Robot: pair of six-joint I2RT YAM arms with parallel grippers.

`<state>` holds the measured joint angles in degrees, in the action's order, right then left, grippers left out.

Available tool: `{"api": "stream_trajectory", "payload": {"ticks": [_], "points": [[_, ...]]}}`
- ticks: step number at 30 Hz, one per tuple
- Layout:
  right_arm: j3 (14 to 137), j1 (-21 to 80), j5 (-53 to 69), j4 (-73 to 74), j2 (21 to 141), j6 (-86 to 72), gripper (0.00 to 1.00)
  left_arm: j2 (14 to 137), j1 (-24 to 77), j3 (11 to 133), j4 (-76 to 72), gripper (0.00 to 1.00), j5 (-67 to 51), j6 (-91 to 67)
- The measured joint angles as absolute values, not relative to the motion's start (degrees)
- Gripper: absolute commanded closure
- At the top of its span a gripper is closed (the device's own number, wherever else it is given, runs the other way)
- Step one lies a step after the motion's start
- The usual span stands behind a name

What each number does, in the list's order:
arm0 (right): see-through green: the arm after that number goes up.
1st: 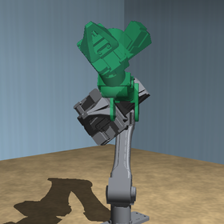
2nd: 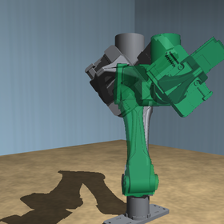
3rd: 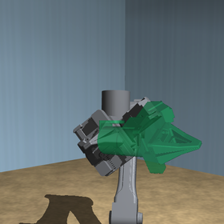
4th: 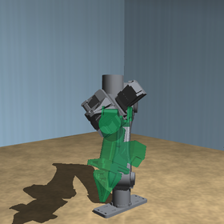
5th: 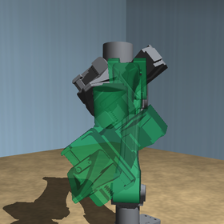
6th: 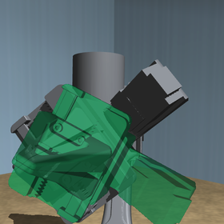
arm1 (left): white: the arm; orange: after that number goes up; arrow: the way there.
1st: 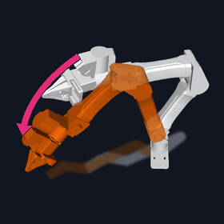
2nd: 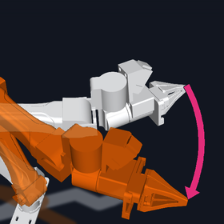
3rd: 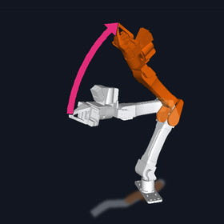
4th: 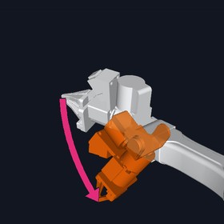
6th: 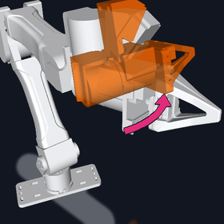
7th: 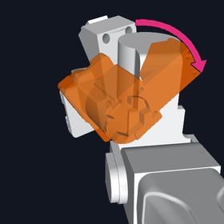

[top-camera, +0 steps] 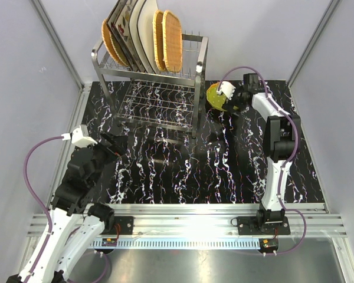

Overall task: Unload the plates from the dish rack
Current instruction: Place the plate on the table, then grab a plate with the left arm

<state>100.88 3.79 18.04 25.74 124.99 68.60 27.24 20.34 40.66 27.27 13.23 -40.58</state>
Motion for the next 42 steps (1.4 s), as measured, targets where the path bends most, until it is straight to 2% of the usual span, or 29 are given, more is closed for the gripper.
{"api": "stream_trajectory", "payload": {"ticks": [10, 16, 23, 28, 34, 42], "points": [[109.36, 3.75, 11.03, 25.36, 131.96, 54.57, 0.03, 27.11, 20.34, 40.34, 27.29, 0.01, 13.10, -41.08], [109.51, 3.73, 8.47, 25.43, 132.40, 53.04, 0.02, 27.11, 20.34, 40.23, 27.27, 0.01, 12.84, -41.25], [106.37, 3.62, 11.03, 26.28, 130.45, 50.94, 0.01, 27.11, 20.34, 40.23, 27.29, 0.01, 12.67, -41.45], [102.43, 3.57, 15.25, 27.94, 125.10, 45.84, 0.00, 27.14, 20.34, 40.23, 27.33, 0.01, 12.69, -41.43], [93.36, 3.44, 25.34, 29.58, 112.25, 39.75, 0.00, 28.23, 20.34, 40.71, 27.79, 0.01, 12.78, -42.09], [80.86, 3.36, 37.34, 29.71, 97.58, 30.81, 0.00, 35.16, 20.34, 47.37, 31.46, 0.01, 12.69, -43.27]]}}
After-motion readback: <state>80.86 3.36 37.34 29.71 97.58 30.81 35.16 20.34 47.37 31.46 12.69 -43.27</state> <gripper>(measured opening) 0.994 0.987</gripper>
